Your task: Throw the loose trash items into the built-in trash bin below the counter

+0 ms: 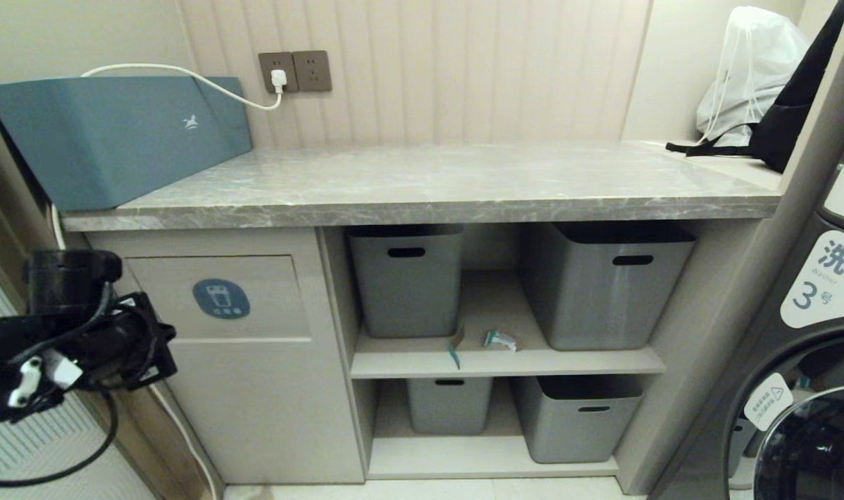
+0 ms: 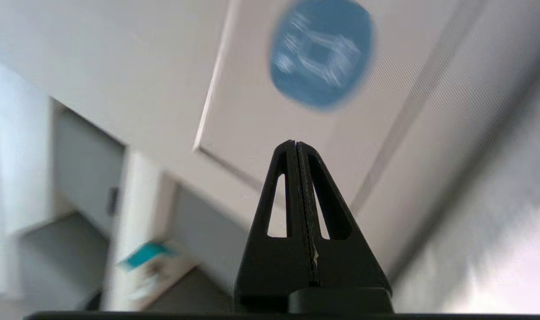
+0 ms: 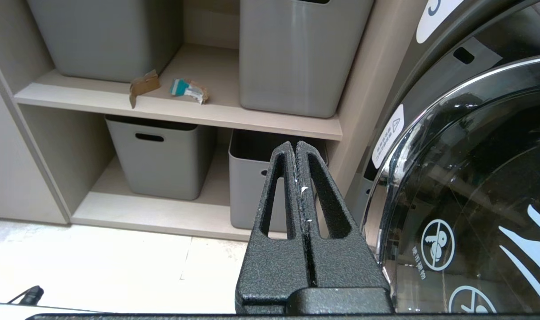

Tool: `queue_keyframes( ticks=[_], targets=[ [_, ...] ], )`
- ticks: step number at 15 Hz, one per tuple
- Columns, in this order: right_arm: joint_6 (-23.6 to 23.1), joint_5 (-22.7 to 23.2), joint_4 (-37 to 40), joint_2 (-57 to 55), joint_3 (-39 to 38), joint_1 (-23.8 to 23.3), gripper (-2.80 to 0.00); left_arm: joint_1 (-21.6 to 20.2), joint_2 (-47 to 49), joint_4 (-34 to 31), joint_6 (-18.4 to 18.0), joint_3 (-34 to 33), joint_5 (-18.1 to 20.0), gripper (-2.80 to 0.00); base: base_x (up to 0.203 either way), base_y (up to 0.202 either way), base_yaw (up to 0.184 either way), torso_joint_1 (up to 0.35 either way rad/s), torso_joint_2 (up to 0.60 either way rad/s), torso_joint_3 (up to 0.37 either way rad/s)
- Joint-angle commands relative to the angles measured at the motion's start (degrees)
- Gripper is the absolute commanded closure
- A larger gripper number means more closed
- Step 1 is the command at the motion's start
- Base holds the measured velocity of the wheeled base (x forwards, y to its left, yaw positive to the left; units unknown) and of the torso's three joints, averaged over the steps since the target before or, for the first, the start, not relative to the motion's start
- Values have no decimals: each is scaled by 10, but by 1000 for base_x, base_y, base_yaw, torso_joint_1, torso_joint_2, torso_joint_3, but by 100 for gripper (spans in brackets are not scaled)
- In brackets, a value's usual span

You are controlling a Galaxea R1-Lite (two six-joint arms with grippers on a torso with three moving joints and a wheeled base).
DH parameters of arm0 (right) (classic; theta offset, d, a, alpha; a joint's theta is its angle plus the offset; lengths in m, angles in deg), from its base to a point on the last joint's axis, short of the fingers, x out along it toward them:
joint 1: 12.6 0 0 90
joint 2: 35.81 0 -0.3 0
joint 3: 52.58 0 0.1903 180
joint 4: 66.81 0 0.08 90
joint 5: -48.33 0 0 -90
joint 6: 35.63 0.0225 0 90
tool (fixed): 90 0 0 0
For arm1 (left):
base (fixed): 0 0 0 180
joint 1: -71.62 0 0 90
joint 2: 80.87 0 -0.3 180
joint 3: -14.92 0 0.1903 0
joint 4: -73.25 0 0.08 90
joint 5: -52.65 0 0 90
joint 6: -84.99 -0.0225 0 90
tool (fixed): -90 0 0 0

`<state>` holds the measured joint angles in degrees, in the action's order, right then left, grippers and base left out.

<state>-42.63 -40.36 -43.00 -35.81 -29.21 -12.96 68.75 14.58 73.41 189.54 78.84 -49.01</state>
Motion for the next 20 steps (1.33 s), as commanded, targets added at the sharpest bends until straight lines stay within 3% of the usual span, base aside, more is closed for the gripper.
queue_keyframes(
  ticks=[1,3,6,8,10,11,14,15,16,20],
  targets=[
    [2,0,0,-1,0,0,0,5,-118,1,-48,-49,0,0,0,0,0,0,0,0],
    [3,0,0,-1,0,0,0,18,-214,-2,-134,-106,1,0,0,0,0,0,0,0],
    [5,0,0,-1,0,0,0,58,-363,-3,-331,-195,26,0,0,0,0,0,0,0],
    [17,-1,-1,-1,0,0,0,71,-460,-17,-485,-233,84,0,0,0,0,0,0,0],
    [17,-1,-1,-1,0,0,0,81,-530,-83,-631,-243,164,0,0,0,0,0,0,0],
    [17,-2,-1,-1,0,0,0,90,-553,-124,-698,-241,218,0,0,0,0,0,0,0],
    [17,-1,-1,-1,0,0,0,125,-565,-186,-900,-239,323,0,0,0,0,0,0,0],
    [17,-1,-1,-1,0,0,0,143,-552,-195,-947,-237,348,0,0,0,0,0,0,0],
    [13,0,-1,-1,0,0,0,158,-524,-196,-961,-229,358,0,0,0,0,0,0,0],
    [18,-2,0,-1,0,0,0,204,-402,-191,-971,-170,368,0,0,0,0,0,0,0]
  ],
)
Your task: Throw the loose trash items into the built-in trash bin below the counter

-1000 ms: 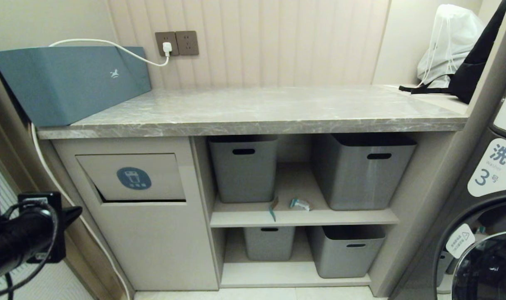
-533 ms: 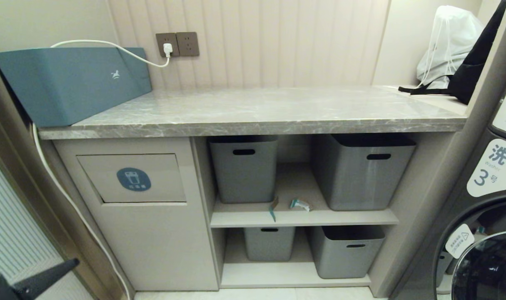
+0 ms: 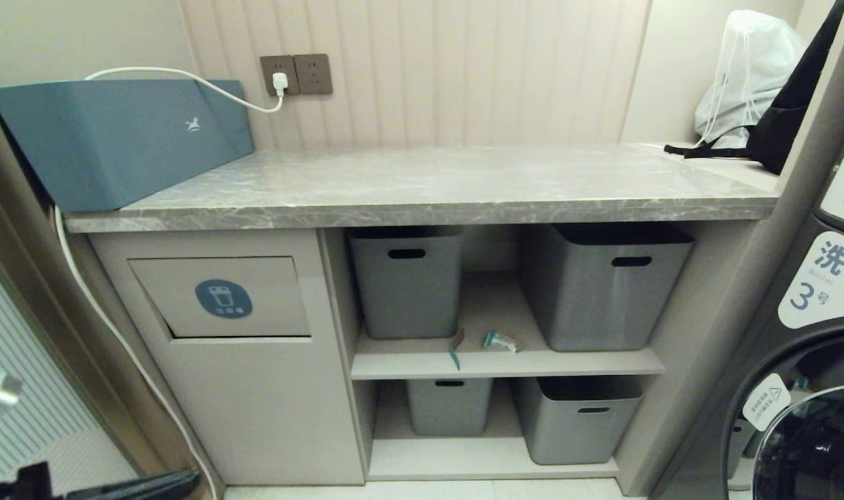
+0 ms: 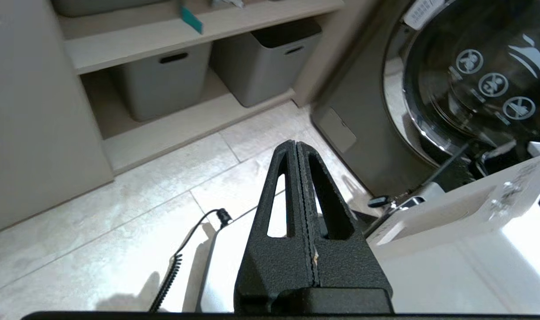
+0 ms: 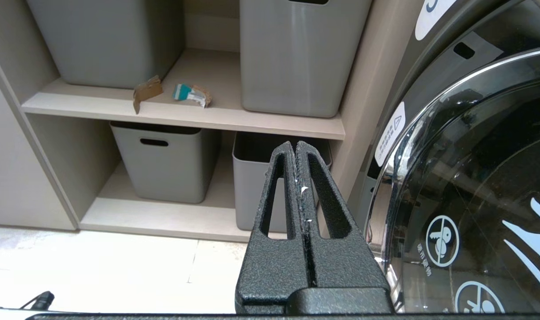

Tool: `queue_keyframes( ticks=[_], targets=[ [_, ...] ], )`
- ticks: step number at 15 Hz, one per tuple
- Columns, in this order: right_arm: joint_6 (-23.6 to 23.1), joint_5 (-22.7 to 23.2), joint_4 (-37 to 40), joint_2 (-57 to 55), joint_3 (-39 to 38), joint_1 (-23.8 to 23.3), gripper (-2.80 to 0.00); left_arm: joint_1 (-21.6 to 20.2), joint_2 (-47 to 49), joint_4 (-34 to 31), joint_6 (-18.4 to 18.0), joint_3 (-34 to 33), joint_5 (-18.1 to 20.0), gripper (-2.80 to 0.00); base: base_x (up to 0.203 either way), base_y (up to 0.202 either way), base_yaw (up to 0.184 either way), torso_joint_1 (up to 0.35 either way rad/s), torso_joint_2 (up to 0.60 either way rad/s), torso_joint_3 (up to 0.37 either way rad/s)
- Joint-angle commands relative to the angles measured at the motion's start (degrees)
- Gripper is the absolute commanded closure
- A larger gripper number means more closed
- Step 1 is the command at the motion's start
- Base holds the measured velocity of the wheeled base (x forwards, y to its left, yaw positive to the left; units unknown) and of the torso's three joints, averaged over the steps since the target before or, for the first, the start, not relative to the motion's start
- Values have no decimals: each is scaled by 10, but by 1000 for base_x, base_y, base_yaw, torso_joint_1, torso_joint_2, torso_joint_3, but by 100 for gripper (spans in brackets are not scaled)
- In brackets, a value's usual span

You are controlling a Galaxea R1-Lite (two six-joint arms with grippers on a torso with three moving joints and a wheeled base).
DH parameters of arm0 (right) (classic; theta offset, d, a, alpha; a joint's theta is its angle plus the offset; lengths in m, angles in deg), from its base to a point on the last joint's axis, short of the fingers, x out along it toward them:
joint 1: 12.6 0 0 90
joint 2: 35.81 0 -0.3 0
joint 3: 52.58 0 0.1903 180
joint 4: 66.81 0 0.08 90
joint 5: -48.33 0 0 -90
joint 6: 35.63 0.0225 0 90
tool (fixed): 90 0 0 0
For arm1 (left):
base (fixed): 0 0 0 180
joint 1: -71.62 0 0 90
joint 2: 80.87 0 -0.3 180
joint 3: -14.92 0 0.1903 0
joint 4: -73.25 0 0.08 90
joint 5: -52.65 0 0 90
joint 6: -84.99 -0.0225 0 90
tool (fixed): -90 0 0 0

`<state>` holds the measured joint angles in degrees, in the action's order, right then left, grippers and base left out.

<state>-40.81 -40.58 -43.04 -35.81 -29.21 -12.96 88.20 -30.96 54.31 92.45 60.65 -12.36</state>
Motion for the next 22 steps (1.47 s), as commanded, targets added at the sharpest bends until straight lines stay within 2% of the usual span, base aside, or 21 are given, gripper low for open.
queue_keyframes(
  ticks=[1,4,7,10,12,13,14,17,20,22],
  targets=[
    [-1,0,0,-1,0,0,0,23,86,10,0,24,2,0,0,0,0,0,0,0],
    [0,0,0,-1,0,0,0,76,206,78,-1,55,-4,0,0,0,0,0,0,0],
    [-1,0,0,-1,0,0,0,141,338,152,2,87,-33,0,0,0,0,0,0,0],
    [-1,0,0,-1,0,0,0,192,483,197,26,140,-97,0,0,0,0,0,0,0],
    [-1,0,-1,-1,0,0,0,217,585,208,61,217,-142,0,0,0,0,0,0,0],
    [-2,0,0,-1,0,0,0,224,637,211,74,266,-160,-147,0,0,0,0,0,0],
    [-2,1,-1,-1,0,0,0,229,683,210,83,321,-181,-280,0,0,0,0,0,0],
    [-2,1,0,-1,0,0,0,237,786,160,120,493,-243,-280,0,0,0,0,0,0],
    [-1,0,-1,-1,0,0,0,238,863,57,172,649,-273,-280,0,0,0,0,0,0],
    [0,1,0,-1,0,0,0,235,910,15,188,725,-284,-280,0,0,0,0,0,0]
  ],
)
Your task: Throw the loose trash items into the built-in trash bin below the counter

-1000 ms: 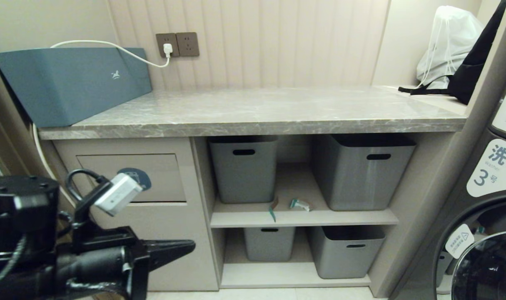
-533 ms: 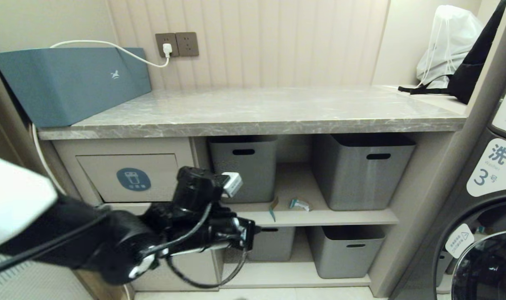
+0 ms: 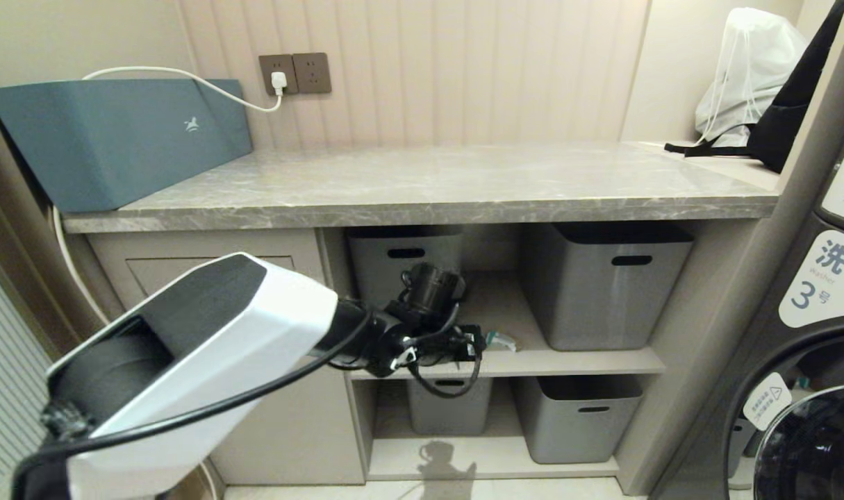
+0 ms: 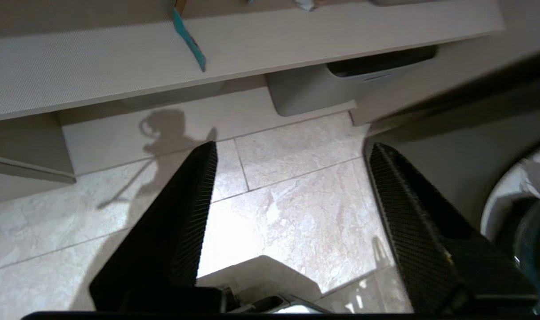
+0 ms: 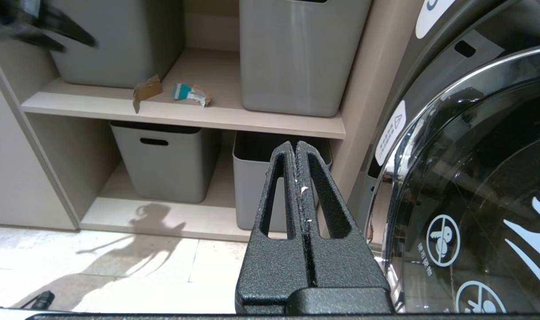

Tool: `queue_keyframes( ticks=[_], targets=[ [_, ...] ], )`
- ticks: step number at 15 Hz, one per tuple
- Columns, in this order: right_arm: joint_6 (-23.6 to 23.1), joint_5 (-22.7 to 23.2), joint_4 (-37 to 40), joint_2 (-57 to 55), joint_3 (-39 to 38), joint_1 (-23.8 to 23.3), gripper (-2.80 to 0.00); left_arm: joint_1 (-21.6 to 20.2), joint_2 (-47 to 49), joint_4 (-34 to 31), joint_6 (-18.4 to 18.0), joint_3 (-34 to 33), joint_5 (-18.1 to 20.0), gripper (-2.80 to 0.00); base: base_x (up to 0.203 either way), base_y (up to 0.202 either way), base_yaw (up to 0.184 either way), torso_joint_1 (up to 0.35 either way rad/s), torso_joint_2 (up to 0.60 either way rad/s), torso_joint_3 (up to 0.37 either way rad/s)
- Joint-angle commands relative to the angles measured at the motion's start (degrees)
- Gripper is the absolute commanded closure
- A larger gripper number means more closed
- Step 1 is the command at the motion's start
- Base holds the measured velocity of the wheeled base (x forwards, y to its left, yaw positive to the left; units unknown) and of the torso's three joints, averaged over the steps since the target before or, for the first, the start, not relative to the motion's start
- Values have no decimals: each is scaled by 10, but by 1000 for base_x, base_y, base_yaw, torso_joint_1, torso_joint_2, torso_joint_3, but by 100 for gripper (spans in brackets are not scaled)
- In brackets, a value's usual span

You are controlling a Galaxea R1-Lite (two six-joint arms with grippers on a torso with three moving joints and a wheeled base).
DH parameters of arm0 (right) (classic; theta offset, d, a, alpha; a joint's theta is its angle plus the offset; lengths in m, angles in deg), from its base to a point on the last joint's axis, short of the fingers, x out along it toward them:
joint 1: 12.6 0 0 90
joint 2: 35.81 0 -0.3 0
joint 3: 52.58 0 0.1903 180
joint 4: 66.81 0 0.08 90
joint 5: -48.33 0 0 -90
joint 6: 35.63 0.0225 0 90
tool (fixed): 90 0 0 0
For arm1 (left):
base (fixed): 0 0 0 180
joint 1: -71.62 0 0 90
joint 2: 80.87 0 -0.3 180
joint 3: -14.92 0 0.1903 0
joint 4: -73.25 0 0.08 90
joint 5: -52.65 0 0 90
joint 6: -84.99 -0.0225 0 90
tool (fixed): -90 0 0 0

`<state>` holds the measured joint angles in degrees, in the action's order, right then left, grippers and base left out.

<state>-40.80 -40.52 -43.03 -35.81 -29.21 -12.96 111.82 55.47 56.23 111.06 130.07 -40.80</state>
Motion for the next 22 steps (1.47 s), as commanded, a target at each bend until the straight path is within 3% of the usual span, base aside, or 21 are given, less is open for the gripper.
queue_keyframes(
  ticks=[1,4,10,14,18,22],
  targets=[
    [1,0,-1,-1,0,0,0,-3,66,-20,5,59,-10,-280,0,0,0,0,0,0],
    [3,0,-1,-1,0,0,0,-9,99,-46,8,110,-41,-280,0,0,0,-77,266,177],
    [3,0,-1,-1,0,0,0,-17,147,-37,-1,189,-58,-280,0,0,0,-68,268,189],
    [3,0,-1,-1,0,0,0,-17,175,48,-14,189,-78,-280,0,0,0,-3,17,16],
    [3,0,-1,-1,0,0,0,-23,220,171,-64,189,-103,-280,0,0,0,0,0,0],
    [1,-1,-1,-1,0,0,0,-23,219,184,-77,188,-108,-280,0,0,0,0,0,0]
  ],
)
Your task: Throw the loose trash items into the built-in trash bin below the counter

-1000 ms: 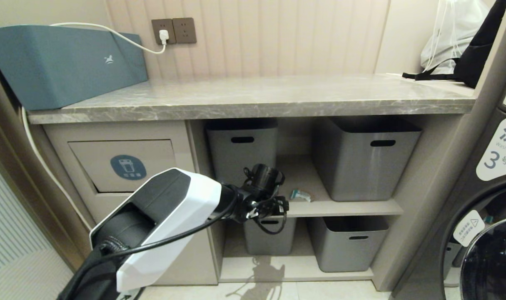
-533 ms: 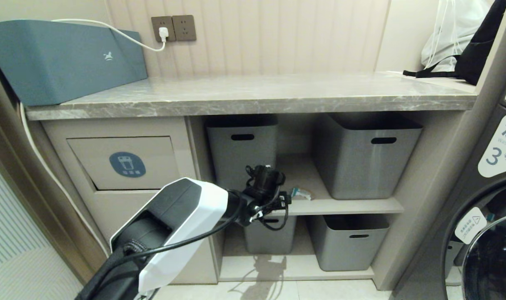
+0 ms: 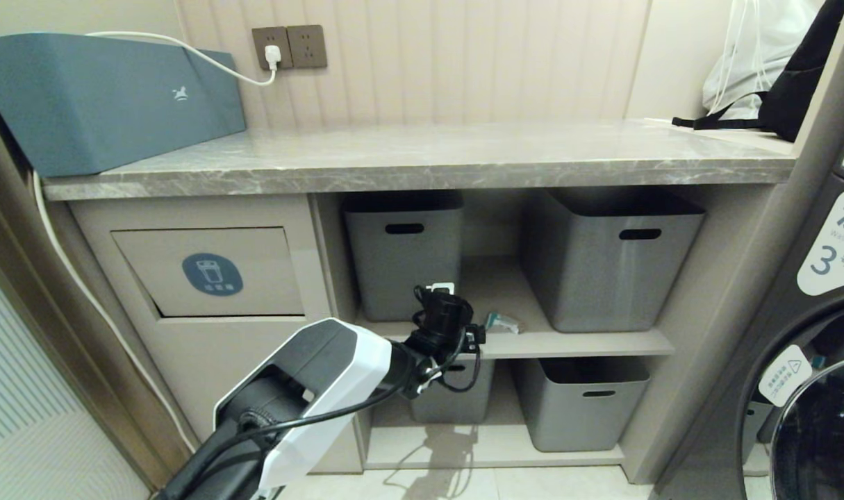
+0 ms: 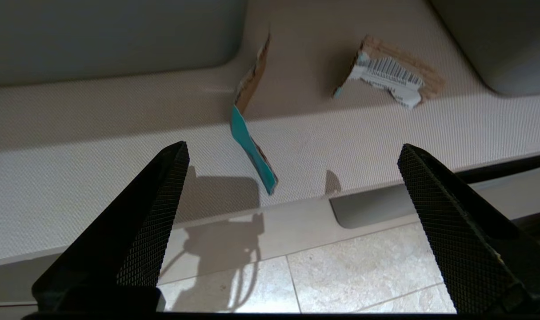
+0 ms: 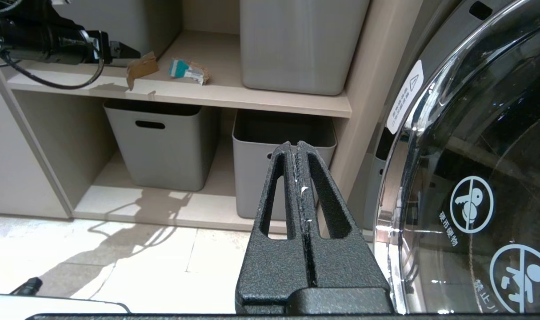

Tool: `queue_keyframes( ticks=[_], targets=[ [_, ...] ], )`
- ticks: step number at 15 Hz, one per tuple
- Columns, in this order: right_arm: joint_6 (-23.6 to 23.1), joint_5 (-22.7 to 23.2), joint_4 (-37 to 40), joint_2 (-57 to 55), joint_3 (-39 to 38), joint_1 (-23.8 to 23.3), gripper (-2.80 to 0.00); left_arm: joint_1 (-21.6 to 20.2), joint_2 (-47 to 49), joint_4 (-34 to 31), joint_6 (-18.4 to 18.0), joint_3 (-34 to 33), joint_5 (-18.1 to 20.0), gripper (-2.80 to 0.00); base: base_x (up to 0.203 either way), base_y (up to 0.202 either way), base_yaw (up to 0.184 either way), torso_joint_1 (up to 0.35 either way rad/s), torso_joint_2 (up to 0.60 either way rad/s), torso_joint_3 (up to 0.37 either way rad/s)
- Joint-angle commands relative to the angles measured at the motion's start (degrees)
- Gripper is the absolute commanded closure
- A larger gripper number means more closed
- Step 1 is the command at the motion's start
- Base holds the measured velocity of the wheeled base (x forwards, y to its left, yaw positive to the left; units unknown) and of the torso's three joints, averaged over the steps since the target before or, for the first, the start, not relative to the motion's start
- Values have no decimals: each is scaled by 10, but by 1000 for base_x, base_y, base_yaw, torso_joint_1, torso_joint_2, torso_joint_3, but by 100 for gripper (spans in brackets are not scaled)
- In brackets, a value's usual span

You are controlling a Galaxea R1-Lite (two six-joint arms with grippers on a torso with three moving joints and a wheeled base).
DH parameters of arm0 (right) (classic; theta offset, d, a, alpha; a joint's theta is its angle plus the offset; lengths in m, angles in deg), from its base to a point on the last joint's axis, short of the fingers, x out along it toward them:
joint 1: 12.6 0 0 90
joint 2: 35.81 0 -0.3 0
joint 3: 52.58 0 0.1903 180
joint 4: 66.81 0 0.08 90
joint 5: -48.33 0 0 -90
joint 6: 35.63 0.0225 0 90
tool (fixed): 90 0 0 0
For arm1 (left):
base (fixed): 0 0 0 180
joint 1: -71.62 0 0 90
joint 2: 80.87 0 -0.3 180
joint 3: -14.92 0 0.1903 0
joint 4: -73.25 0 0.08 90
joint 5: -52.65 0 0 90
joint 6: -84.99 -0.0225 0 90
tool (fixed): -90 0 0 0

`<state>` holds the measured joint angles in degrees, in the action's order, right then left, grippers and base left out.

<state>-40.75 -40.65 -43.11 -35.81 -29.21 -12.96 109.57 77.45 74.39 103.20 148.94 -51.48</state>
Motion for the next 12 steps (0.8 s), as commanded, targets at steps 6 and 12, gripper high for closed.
queue_keyframes(
  ticks=[6,12],
  targets=[
    [-2,2,-1,-1,0,0,0,0,-131,0,-40,-152,9,-280,0,0,0,0,0,0],
    [1,1,0,-1,0,0,0,-1,-437,3,-37,-519,70,-280,0,0,0,0,0,0]
  ],
)
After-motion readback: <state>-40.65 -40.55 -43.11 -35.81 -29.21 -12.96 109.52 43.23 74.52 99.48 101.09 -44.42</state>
